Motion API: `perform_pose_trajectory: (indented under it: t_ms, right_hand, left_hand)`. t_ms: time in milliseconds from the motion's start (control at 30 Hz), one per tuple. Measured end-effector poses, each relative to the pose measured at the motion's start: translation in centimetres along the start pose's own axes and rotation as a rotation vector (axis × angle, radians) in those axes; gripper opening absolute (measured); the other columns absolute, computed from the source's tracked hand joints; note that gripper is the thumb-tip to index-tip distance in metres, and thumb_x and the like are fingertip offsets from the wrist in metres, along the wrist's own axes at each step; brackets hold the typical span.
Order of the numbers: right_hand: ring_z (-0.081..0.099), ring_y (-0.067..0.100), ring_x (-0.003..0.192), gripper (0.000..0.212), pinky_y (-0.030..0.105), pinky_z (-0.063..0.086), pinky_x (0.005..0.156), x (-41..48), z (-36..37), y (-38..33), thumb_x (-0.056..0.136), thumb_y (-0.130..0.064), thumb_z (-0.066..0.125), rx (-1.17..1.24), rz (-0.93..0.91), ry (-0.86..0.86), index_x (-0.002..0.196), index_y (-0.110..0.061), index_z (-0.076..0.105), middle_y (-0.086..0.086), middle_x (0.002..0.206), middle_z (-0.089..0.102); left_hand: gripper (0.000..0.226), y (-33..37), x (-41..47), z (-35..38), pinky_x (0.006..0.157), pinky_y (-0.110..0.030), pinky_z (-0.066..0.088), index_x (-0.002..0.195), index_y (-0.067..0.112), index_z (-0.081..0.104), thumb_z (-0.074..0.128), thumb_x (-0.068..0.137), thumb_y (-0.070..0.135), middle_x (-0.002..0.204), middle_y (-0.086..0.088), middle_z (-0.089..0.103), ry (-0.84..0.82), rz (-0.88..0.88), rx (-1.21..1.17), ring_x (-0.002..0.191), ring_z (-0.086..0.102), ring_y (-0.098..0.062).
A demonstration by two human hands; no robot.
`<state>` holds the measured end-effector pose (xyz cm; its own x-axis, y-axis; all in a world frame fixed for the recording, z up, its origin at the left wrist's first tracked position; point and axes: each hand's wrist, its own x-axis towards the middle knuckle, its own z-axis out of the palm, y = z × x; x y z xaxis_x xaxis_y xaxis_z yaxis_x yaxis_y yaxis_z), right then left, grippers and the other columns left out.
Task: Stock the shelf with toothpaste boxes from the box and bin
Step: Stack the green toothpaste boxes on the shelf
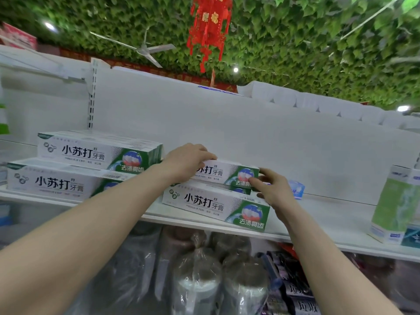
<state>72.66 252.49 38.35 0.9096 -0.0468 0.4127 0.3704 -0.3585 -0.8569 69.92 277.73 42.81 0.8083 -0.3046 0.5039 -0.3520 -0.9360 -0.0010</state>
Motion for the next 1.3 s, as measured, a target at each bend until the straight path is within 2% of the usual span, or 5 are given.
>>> perform_pose_trajectory:
  t_ms: [200,367,767,967,1300]
  right_hand:
    - [0.072,0.017,0.084,0.03,0.045,0.06,0.077,0.1,-0.4,-0.4,0.092,-0.022,0.065,0.031,0.045,-0.039,0.122,-0.023,0.062,-0.001,0.1,0.074]
    - [0.066,0.016,0.092,0.034,0.041,0.055,0.076,-2.5,-1.3,-1.0,0.085,-0.056,0.062,-0.093,0.005,0.086,0.101,-0.026,0.062,-0.002,0.102,0.069]
    - [0.055,0.004,0.076,0.057,0.022,0.04,0.061,-8.1,-0.2,-1.0,0.074,-0.032,0.085,-0.221,-0.052,0.025,0.117,-0.018,0.051,-0.011,0.091,0.055]
    - [0.059,0.016,0.087,0.053,0.032,0.046,0.08,-7.2,1.3,-0.6,0.081,-0.028,0.079,-0.279,-0.058,0.049,0.124,-0.013,0.051,-0.003,0.102,0.059]
    - [0.063,0.021,0.094,0.054,0.031,0.044,0.077,-5.3,1.9,-0.3,0.085,-0.025,0.074,-0.261,0.021,-0.044,0.125,-0.013,0.039,0.005,0.109,0.065]
  left_hand:
    - [0.042,0.6,-0.2,1.6,0.098,-0.041,0.043,0.133,0.028,0.057,0.05,0.097,0.008,0.131,0.002,0.057,0.195,-0.02,-0.096,0.122,0.047,-0.021]
    - [0.021,1.2,-3.5,2.1,0.086,-0.036,0.046,0.112,0.025,0.07,0.058,0.095,0.025,0.109,0.004,0.064,0.429,0.087,-0.156,0.104,0.053,-0.018]
    - [0.034,0.3,-9.0,3.4,0.095,-0.04,0.045,0.128,0.03,0.06,0.054,0.095,0.037,0.127,0.008,0.057,0.268,-0.051,-0.106,0.115,0.049,-0.018]
    - [0.044,-0.3,-9.5,3.5,0.102,-0.035,0.037,0.127,0.029,0.06,0.07,0.085,0.026,0.13,0.002,0.052,0.27,-0.224,-0.197,0.12,0.05,-0.019]
    - [0.052,-0.2,-9.2,4.1,0.099,-0.04,0.041,0.136,0.025,0.038,0.062,0.091,0.023,0.143,-0.001,0.03,0.139,-0.31,-0.343,0.114,0.056,-0.03]
